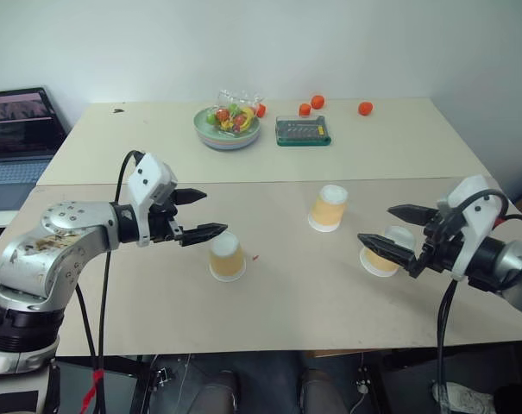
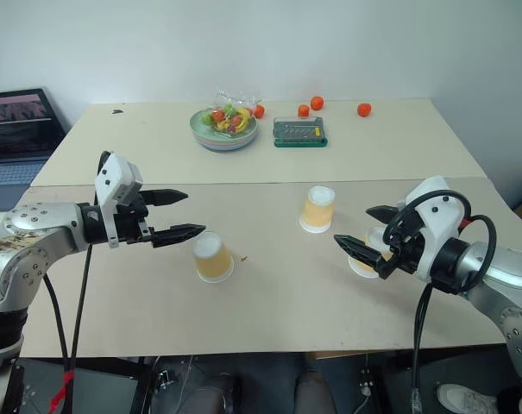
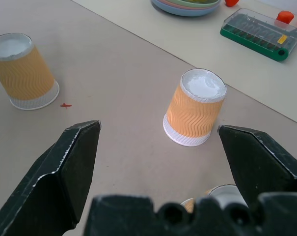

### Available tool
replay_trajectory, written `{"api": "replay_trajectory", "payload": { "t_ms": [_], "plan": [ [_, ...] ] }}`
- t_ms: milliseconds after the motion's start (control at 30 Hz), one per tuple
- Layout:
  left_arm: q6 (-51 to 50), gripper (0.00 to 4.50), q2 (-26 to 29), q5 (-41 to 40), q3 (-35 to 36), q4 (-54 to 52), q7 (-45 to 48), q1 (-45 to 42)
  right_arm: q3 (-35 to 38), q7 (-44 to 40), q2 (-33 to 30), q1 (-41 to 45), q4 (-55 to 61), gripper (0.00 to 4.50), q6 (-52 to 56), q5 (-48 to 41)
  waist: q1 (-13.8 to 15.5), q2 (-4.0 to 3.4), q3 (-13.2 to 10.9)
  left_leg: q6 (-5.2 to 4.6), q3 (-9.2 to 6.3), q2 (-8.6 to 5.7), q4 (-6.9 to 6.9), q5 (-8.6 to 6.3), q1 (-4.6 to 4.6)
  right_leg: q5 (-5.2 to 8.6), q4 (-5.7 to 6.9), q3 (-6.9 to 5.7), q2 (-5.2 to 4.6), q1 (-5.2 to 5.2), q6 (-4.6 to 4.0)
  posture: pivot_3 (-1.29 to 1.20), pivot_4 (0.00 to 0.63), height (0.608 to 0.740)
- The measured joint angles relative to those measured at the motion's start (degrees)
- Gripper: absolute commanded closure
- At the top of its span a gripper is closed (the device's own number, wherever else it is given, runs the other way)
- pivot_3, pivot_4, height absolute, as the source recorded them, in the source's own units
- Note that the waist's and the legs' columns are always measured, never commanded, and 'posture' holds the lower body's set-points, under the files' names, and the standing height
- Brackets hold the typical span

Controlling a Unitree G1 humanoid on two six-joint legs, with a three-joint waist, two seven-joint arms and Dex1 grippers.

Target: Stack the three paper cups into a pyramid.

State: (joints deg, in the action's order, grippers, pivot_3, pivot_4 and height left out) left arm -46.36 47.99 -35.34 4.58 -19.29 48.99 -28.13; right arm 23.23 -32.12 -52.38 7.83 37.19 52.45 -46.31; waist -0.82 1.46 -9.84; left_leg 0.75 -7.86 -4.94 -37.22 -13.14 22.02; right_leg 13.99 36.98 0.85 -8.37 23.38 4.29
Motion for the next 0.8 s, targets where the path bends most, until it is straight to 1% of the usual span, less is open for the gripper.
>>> {"api": "replay_trajectory", "payload": {
  "t_ms": [100,267,333,433,600,700,800],
  "plan": [
    [1.9,0.0,-0.2,0.9,-0.2,0.7,0.8,0.7,0.0,0.4,0.1,-0.1,0.1,0.02,0.0,0.0,0.0,0.0,0.0,0.0,0.01,0.0,0.0,0.0,-0.01,0.0,-0.01,0.01,0.0,0.0,0.0,0.0,0.15,0.74],
    [3.0,0.0,-2.6,1.3,-0.2,5.2,1.7,0.4,0.5,1.6,0.2,-1.2,1.7,0.02,0.4,-0.6,0.1,0.0,0.0,0.0,0.0,-0.01,-0.01,0.0,0.01,0.0,0.0,-0.01,-0.01,-0.01,0.0,0.0,0.15,0.74],
    [3.0,0.0,-3.8,1.0,-0.1,6.5,1.7,-1.3,0.9,2.4,0.3,-1.8,2.1,0.02,0.5,-1.1,0.1,0.01,0.0,0.0,0.0,-0.01,-0.03,0.0,0.03,-0.01,0.0,-0.02,0.0,0.0,0.01,0.0,0.15,0.74],
    [2.6,0.0,-5.5,0.3,0.3,8.0,1.0,-5.2,3.6,3.6,0.7,-3.4,2.6,0.02,0.6,-1.1,0.4,0.02,0.0,0.0,-0.01,-0.02,-0.04,0.0,0.05,-0.01,-0.01,-0.03,-0.01,-0.01,0.01,0.0,0.15,0.74],
    [0.0,0.0,-8.3,-1.3,0.4,8.9,-1.0,-11.1,7.9,3.3,-1.1,-8.1,1.9,0.02,0.7,1.1,0.3,0.04,0.0,-0.02,0.01,-0.04,-0.1,-0.01,0.04,-0.02,-0.01,-0.01,-0.02,-0.02,0.03,0.0,0.15,0.74],
    [-1.1,0.0,-9.2,-1.9,-0.1,8.8,-1.3,-12.3,9.7,3.1,-1.1,-8.2,2.0,0.02,1.4,-0.4,-0.3,0.04,0.0,-0.02,0.04,0.0,-0.09,-0.01,-0.02,-0.02,0.04,0.02,0.0,-0.03,0.03,0.0,0.15,0.74],
    [-2.4,0.0,-9.7,-2.1,-0.7,8.8,-1.7,-13.2,9.8,4.3,-0.4,-6.3,3.2,0.02,2.8,-4.1,-0.4,0.04,0.0,-0.02,0.04,0.0,-0.1,-0.01,-0.04,-0.02,0.06,0.02,0.0,-0.04,0.03,0.0,0.15,0.74]
  ]
}}
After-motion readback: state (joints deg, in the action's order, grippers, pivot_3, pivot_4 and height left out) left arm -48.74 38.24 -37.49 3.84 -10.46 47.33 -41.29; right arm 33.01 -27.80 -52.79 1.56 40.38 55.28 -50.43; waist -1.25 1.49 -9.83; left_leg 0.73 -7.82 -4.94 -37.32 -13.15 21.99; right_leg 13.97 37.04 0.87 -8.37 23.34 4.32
